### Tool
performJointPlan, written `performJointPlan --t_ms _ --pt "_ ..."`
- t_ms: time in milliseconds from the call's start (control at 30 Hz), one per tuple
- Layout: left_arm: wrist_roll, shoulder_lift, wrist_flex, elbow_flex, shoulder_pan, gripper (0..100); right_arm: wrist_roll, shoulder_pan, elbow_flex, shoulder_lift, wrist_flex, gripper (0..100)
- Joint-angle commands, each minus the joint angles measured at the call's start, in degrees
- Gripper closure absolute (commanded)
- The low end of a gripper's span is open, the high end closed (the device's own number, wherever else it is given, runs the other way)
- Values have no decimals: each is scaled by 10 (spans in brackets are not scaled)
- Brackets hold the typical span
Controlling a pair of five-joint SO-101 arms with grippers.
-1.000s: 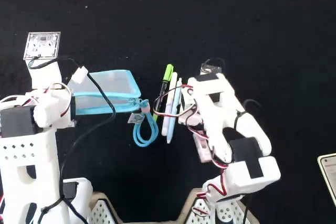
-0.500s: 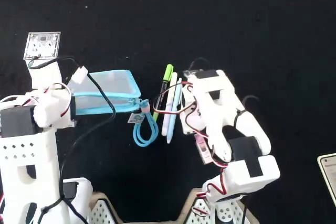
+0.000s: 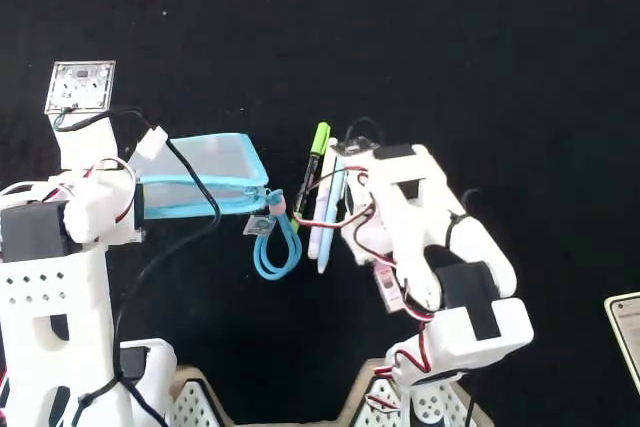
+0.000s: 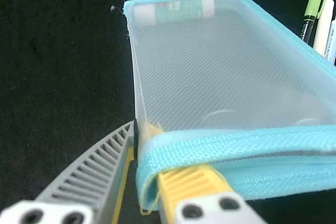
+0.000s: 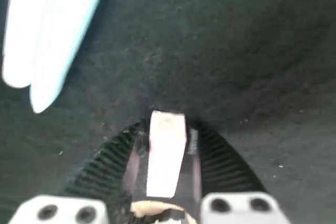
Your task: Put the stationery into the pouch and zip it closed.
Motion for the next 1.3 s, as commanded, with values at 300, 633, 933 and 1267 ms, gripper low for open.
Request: performJointPlan --t_ms 300,633,933,1267 --pt "4 0 -12 -31 -8 970 127 47 -128 -64 -11 987" --pt "4 0 -12 -31 -8 970 158 64 -57 3 -200 851" --pt "4 0 -12 -31 -8 970 135 67 -92 47 -191 849" --pt "4 0 -12 -31 -8 970 131 65 -198 -76 3 988"
